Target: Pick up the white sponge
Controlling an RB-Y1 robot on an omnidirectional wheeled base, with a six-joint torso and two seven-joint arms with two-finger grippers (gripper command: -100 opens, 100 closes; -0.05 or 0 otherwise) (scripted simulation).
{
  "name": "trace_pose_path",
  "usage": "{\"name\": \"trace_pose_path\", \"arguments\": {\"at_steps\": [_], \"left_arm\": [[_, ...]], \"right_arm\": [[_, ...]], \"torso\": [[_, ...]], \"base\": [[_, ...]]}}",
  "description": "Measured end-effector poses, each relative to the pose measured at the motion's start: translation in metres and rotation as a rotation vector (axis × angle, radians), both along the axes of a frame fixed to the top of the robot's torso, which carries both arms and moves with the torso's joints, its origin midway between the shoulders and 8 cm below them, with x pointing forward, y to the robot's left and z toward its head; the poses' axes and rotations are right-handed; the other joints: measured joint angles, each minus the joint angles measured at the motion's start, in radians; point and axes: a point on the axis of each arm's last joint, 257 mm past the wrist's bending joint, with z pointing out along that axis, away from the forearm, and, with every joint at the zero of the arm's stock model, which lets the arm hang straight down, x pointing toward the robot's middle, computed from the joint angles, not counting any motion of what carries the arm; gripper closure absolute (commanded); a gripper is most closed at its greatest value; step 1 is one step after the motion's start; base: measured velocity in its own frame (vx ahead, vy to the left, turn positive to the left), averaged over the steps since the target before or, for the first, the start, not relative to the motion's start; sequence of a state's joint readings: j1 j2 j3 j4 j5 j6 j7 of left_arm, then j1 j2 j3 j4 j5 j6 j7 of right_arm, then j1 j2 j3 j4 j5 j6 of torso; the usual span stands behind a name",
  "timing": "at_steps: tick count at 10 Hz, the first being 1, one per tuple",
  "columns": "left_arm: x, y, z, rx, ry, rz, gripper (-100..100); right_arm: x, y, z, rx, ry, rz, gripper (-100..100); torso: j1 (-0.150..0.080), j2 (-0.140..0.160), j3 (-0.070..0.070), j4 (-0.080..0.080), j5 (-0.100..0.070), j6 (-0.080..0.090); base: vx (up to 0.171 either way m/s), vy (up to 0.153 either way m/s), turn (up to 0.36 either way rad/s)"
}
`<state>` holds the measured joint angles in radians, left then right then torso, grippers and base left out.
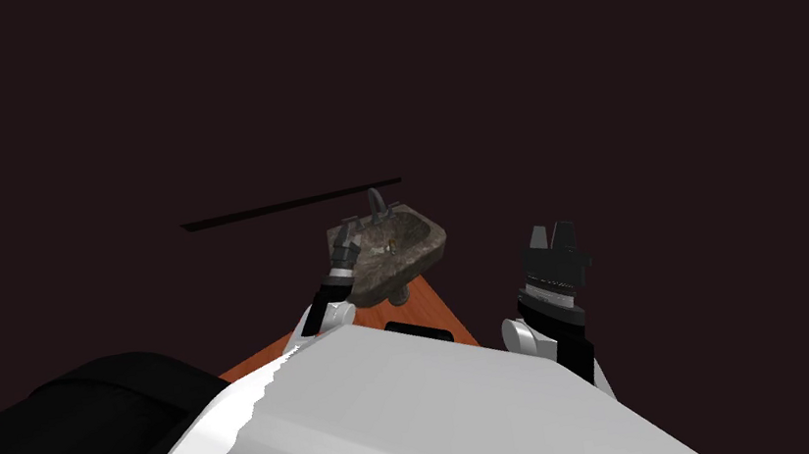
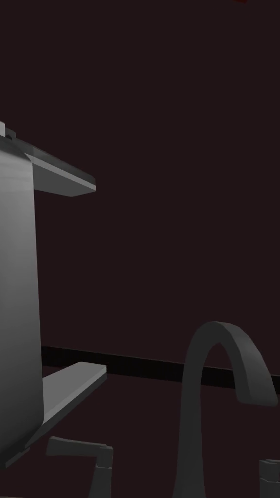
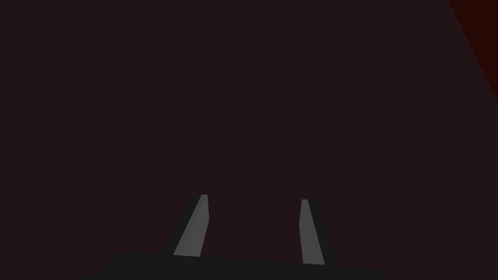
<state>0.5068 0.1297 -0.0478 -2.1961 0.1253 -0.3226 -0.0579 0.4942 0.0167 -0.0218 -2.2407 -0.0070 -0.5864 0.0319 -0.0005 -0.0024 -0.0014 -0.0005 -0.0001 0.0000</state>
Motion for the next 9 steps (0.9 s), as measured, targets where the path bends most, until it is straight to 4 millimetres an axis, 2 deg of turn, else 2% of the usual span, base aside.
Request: {"name": "trace_pose_path", "arguments": {"at_steps": [3,6,9], "left_arm": [[0.016,0.002,-0.023,-0.014,0.087,-0.026,-100],[0.025,0.004,-0.036,-0.035,0.157,-0.038,-100],[0.036,0.007,-0.063,-0.082,0.254,-0.051,-100]], "right_arm": [[0.000,0.000,0.000,0.000,0.000,0.000,0],[0.000,0.000,0.000,0.000,0.000,0.000,0],[0.000,0.000,0.000,0.000,0.000,0.000,0]], "torso": [[-0.001,-0.001,0.000,0.000,0.000,0.000],[0.000,0.000,0.000,0.000,0.000,0.000],[-0.001,-0.001,-0.001,0.000,0.000,0.000]], "base": [[0.038,-0.016,0.020],[0.034,-0.013,0.027],[0.046,-0.022,0.025]]}}
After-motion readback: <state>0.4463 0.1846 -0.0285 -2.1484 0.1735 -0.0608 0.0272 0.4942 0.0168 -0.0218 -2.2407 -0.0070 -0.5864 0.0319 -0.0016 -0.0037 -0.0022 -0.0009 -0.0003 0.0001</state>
